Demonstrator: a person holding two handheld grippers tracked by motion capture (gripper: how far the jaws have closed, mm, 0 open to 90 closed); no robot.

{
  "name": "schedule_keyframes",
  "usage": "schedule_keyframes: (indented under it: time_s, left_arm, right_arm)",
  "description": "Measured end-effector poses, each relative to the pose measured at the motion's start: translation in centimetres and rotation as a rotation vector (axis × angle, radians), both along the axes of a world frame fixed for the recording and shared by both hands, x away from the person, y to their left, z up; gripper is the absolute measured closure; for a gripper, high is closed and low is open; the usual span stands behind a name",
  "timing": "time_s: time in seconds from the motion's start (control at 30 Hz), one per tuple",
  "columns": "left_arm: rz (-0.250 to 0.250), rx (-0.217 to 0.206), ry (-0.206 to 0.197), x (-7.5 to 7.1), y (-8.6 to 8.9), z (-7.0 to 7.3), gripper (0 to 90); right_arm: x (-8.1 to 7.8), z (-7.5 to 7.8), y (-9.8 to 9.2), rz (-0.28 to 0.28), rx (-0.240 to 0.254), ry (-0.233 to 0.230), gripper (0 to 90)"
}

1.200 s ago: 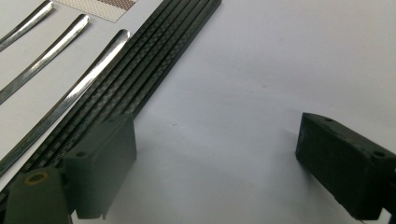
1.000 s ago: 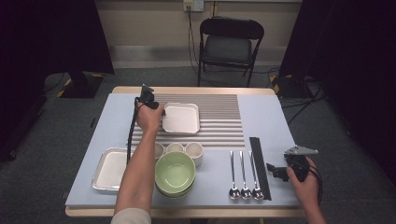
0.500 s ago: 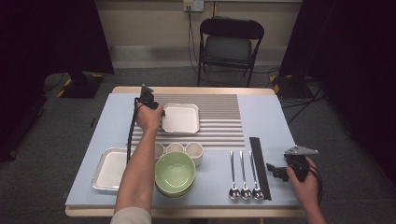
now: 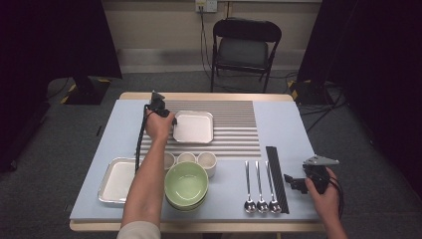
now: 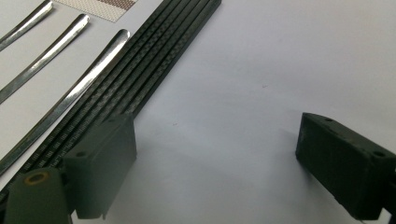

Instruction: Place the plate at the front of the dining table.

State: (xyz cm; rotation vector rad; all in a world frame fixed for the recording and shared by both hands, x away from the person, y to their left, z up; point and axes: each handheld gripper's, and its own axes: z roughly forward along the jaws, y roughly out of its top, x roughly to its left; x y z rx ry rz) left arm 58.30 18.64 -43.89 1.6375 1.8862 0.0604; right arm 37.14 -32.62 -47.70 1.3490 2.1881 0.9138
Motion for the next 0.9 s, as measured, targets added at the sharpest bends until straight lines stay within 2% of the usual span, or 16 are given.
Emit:
schedule_keyframes:
  time_s: [0.37, 0.47, 0.67, 0.9]
  left_arm:
    - [0.014, -0.004, 0.010, -0.07, -0.15, 0.01, 86.9]
    - [0.012, 0.000, 0.004, -0.06, -0.23, 0.03, 86.8]
    - [0.002, -0.006, 0.020, -0.05, -0.19, -0.13, 87.0]
    - [0.020, -0.019, 0.005, -0.19, -0.05, 0.35, 87.9]
  right_arm:
    - [0.00, 0.00, 0.00, 0.000, 0.000, 0.000, 11.1]
    - [0.00, 0.00, 0.00, 0.000, 0.000, 0.000, 11.1]
    - [0.00, 0.00, 0.01, 0.000, 0.000, 0.000, 11.1]
    - [0.00, 0.00, -0.01, 0.000, 0.000, 0.000, 11.1]
